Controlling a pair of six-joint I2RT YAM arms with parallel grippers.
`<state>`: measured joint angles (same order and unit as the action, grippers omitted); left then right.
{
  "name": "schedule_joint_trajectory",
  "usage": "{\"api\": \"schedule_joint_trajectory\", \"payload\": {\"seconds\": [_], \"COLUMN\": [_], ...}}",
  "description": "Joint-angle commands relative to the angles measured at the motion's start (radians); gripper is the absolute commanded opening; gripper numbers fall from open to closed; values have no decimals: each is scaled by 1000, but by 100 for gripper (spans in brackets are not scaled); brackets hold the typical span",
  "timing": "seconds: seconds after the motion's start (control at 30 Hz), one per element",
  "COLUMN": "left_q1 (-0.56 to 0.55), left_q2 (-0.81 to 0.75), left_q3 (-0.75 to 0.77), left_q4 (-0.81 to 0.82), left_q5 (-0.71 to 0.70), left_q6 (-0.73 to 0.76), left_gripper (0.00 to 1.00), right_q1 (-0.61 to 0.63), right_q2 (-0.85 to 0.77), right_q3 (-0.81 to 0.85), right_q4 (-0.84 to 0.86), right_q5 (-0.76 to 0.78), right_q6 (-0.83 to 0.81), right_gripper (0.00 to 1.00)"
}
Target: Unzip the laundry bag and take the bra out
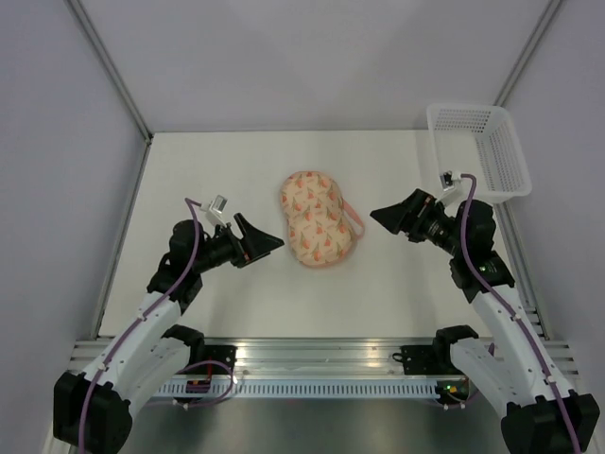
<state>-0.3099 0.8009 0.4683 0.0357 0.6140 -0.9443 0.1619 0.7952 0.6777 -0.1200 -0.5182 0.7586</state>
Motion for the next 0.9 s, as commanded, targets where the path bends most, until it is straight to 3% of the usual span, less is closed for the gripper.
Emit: {"api": "schedule_joint_trajectory", "payload": {"seconds": [0.0,0.13,0.43,0.67,0.87], "left_q1": [-1,-1,-3,-3,-1], "left_q2": [13,61,72,0,-71], "left_q3": [13,10,-31,-94,-140], "left_q4": [-7,-7,-2,12,12], "left_q5": [12,-8,-51,-48,-56], "left_q6": [27,45,36,18,-7], "left_gripper": [100,100,99,100,100], "right_q1": [2,2,88,205,416], "right_q2": [22,36,85,272,413], "right_q3": [-4,-96,-294,-409,-415], "right_q4": [48,149,264,519,669], "right_q5": [-23,-20,213,331,512], "right_q6": [-2,39,111,234,343], "right_gripper": [98,98,98,98,98]}}
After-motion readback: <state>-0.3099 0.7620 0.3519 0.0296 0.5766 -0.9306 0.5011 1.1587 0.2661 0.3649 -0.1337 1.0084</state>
